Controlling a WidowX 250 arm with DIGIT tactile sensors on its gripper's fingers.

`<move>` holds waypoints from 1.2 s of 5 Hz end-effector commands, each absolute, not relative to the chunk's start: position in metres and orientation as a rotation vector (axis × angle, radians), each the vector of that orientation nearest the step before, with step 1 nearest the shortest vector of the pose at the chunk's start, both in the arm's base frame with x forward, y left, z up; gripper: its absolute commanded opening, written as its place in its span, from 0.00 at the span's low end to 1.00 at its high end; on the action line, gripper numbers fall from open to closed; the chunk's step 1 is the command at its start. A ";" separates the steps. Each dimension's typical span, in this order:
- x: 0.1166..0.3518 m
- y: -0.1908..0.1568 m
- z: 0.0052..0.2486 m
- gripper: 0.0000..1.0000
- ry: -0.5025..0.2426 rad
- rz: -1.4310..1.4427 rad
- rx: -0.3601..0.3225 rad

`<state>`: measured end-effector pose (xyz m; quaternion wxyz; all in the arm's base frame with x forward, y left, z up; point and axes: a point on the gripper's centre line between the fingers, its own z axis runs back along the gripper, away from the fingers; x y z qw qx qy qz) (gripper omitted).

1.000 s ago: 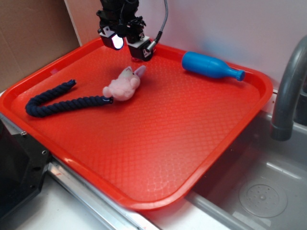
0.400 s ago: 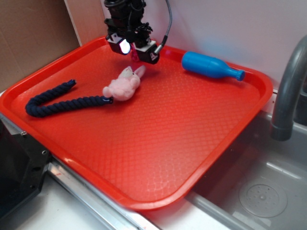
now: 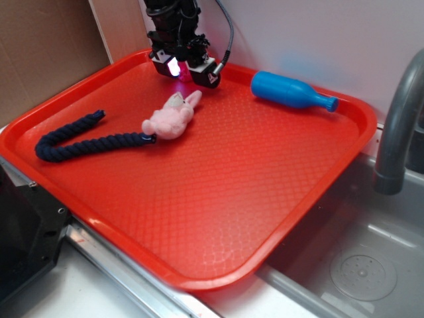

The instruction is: Grab the red paper.

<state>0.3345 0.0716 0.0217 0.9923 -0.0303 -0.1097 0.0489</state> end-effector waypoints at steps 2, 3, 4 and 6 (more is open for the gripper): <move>0.359 0.087 0.037 1.00 -0.364 0.090 -0.023; 0.365 0.083 0.031 1.00 -0.369 0.077 -0.043; 0.371 0.078 0.024 1.00 -0.363 0.079 -0.034; 0.370 0.075 0.022 0.00 -0.358 0.089 -0.030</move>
